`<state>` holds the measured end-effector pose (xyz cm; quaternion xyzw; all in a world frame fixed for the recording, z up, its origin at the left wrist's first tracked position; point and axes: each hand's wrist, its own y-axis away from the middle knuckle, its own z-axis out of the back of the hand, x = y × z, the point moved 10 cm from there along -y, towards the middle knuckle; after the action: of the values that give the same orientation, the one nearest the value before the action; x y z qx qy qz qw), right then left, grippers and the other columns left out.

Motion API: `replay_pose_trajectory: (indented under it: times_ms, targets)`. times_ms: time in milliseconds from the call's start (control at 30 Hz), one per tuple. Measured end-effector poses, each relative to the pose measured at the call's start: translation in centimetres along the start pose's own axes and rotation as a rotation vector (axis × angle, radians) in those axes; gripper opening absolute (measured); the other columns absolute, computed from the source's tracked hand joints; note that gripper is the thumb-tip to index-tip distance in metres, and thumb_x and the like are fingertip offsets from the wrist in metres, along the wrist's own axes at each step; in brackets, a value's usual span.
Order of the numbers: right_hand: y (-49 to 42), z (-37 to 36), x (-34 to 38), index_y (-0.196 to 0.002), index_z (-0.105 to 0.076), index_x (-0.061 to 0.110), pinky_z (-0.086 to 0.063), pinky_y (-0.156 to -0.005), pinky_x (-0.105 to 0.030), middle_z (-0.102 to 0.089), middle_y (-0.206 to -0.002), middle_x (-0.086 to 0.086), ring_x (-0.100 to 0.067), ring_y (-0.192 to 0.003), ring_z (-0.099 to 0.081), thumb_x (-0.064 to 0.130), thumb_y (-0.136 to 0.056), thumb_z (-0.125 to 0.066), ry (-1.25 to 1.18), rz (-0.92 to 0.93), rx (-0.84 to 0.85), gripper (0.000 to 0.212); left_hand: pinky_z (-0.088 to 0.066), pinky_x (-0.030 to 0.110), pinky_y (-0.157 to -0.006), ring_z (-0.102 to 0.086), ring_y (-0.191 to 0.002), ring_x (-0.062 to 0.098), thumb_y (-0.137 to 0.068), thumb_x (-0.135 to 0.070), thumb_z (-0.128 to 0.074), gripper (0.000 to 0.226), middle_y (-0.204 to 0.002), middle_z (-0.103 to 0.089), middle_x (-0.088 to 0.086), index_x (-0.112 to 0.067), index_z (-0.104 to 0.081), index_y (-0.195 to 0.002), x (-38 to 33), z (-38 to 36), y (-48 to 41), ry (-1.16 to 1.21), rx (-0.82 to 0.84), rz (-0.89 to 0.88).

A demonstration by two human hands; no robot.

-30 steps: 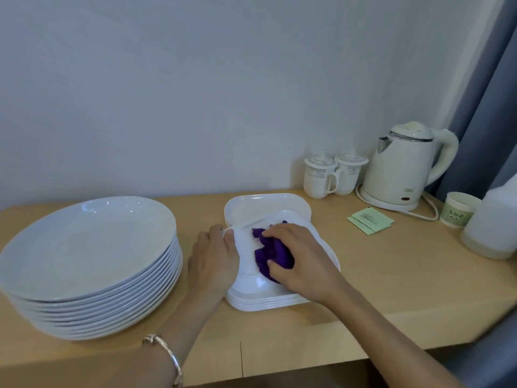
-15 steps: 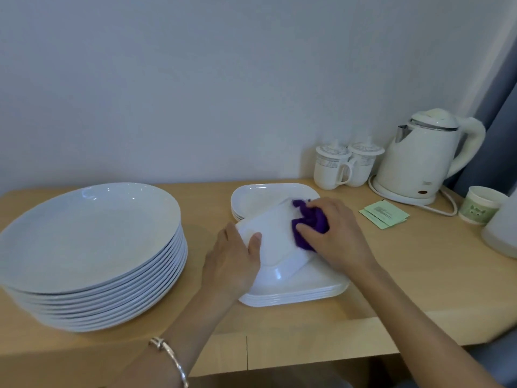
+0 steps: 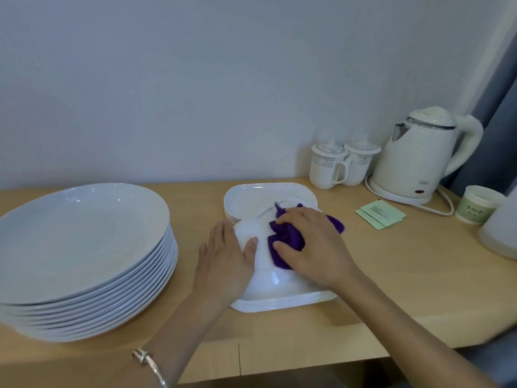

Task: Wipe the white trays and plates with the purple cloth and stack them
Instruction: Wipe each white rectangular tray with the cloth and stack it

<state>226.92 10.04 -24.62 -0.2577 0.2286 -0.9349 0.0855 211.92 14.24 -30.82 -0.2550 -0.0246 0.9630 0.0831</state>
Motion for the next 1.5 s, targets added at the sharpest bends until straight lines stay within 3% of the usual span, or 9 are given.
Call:
replay_pose_trajectory:
  times_ms: [100, 233, 400, 567, 767, 967, 1167, 1400, 1500]
  targets:
    - [-1.0, 0.3, -0.3, -0.111, -0.064, 0.023, -0.027, -0.091, -0.014, -0.058, -0.111, 0.010, -0.007, -0.110, -0.047, 0.033, -0.078, -0.072, -0.022, 0.054, 0.037, 0.035, -0.015, 0.042, -0.116, -0.015, -0.145, 0.022, -0.098, -0.048, -0.022, 0.065, -0.157, -0.017, 0.006, -0.009, -0.013, -0.149, -0.1, 0.0, 0.0, -0.010, 0.008, -0.006]
    - [-3.5, 2.2, -7.1, -0.109, -0.059, 0.028, -0.038, -0.081, -0.024, -0.059, -0.108, 0.008, -0.015, -0.101, -0.055, 0.030, -0.079, -0.068, -0.150, -0.361, -0.091, 0.031, -0.014, 0.040, -0.117, -0.014, -0.145, 0.022, -0.099, -0.047, -0.024, 0.064, -0.158, -0.015, 0.004, -0.010, -0.011, -0.150, -0.4, 0.2, 0.3, 0.016, 0.020, 0.000]
    - [-3.6, -1.3, 1.1, -0.108, -0.065, 0.022, -0.031, -0.085, -0.016, -0.059, -0.106, 0.013, -0.008, -0.105, -0.050, 0.030, -0.077, -0.071, -0.027, 0.073, 0.109, 0.032, -0.016, 0.040, -0.116, -0.016, -0.144, 0.022, -0.098, -0.049, -0.021, 0.064, -0.157, -0.016, 0.003, -0.011, -0.014, -0.149, -0.4, -0.1, 0.2, -0.028, 0.038, -0.013]
    - [-7.3, 0.7, -7.4, -0.100, -0.057, 0.031, -0.039, -0.075, -0.027, -0.061, -0.103, 0.007, -0.016, -0.097, -0.058, 0.037, -0.079, -0.065, -0.087, -0.435, -0.022, 0.024, -0.018, 0.042, -0.115, -0.018, -0.143, 0.025, -0.099, -0.050, -0.023, 0.064, -0.156, -0.017, 0.003, -0.011, -0.014, -0.149, -0.6, 0.0, 0.5, -0.015, 0.049, 0.011]
    - [-7.3, -4.2, 1.9, -0.106, -0.061, 0.033, -0.045, -0.084, -0.032, -0.061, -0.108, 0.011, -0.014, -0.097, -0.056, 0.040, -0.076, -0.067, 0.015, -0.001, 0.293, 0.031, -0.021, 0.041, -0.113, -0.020, -0.142, 0.023, -0.095, -0.052, -0.020, 0.066, -0.153, -0.025, 0.007, -0.010, -0.021, -0.146, -0.4, -0.3, 0.2, -0.040, 0.018, -0.025]
    - [-9.0, -0.4, -8.4, -0.100, -0.060, 0.029, -0.046, -0.076, -0.031, -0.064, -0.110, 0.002, -0.017, -0.092, -0.058, 0.039, -0.080, -0.064, -0.073, -0.471, 0.193, 0.022, -0.015, 0.043, -0.116, -0.010, -0.146, 0.020, -0.097, -0.053, -0.019, 0.068, -0.156, -0.018, 0.006, -0.007, -0.016, -0.148, -0.2, -0.5, 0.2, -0.055, 0.021, -0.004]
    - [-5.1, -3.3, 2.8, -0.111, -0.061, 0.029, -0.043, -0.090, -0.031, -0.061, -0.112, 0.007, -0.014, -0.105, -0.053, 0.031, -0.078, -0.066, -0.031, 0.080, 0.230, 0.033, -0.025, 0.041, -0.109, -0.026, -0.136, 0.022, -0.087, -0.055, -0.011, 0.071, -0.144, -0.033, 0.005, -0.010, -0.027, -0.139, -0.3, -0.2, 0.3, -0.070, 0.010, -0.010]
    - [-3.9, 2.3, -8.2, -0.117, -0.054, 0.030, -0.040, -0.081, -0.027, -0.055, -0.114, 0.005, -0.017, -0.104, -0.054, 0.033, -0.084, -0.065, -0.150, -0.392, 0.044, 0.035, -0.010, 0.043, -0.118, -0.005, -0.147, 0.018, -0.097, -0.051, -0.018, 0.068, -0.159, -0.012, 0.005, -0.008, -0.013, -0.149, -0.2, -0.3, 0.4, -0.034, 0.030, 0.004]
    - [-1.7, 0.5, -3.0, -0.128, -0.051, 0.028, -0.031, -0.102, -0.028, -0.048, -0.131, 0.004, -0.020, -0.121, -0.043, 0.053, -0.078, -0.054, 0.114, -0.072, 0.090, 0.056, -0.018, 0.046, -0.114, -0.017, -0.143, 0.020, -0.097, -0.050, -0.019, 0.063, -0.154, -0.023, 0.004, -0.009, -0.022, -0.145, -0.1, -0.2, 0.1, -0.039, 0.013, 0.015]
